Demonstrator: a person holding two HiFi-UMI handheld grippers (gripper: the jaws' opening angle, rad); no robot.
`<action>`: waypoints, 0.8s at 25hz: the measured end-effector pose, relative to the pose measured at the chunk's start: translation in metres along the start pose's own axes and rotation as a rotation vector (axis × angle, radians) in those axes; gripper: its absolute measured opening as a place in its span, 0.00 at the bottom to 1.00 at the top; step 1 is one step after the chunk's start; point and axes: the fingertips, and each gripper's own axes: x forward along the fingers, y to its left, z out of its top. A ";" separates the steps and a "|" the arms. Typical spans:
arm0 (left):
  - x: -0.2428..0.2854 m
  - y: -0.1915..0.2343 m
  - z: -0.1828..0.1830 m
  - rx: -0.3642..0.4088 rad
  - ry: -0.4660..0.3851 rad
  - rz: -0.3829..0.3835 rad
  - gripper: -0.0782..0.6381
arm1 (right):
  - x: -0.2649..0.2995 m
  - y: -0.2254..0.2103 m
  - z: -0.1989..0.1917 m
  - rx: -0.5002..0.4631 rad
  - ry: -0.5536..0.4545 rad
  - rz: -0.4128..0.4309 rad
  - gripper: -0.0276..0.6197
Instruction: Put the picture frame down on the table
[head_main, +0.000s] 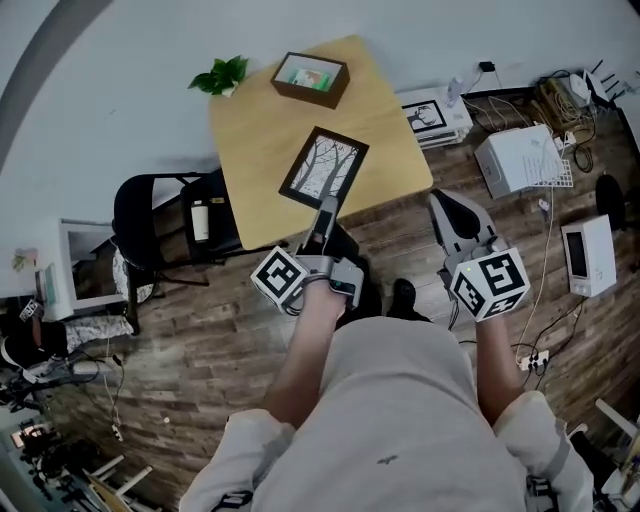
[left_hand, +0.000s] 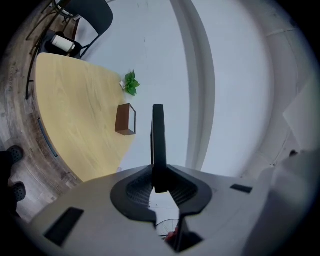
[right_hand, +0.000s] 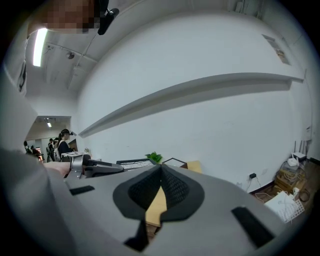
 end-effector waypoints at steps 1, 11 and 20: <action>0.007 0.001 0.002 0.001 0.015 0.001 0.20 | 0.003 -0.002 0.002 0.001 -0.001 -0.014 0.04; 0.065 0.026 0.008 -0.039 0.157 0.024 0.20 | 0.027 -0.015 0.003 0.018 0.006 -0.136 0.04; 0.091 0.061 0.017 -0.065 0.249 0.085 0.20 | 0.049 -0.011 -0.009 0.047 0.031 -0.208 0.04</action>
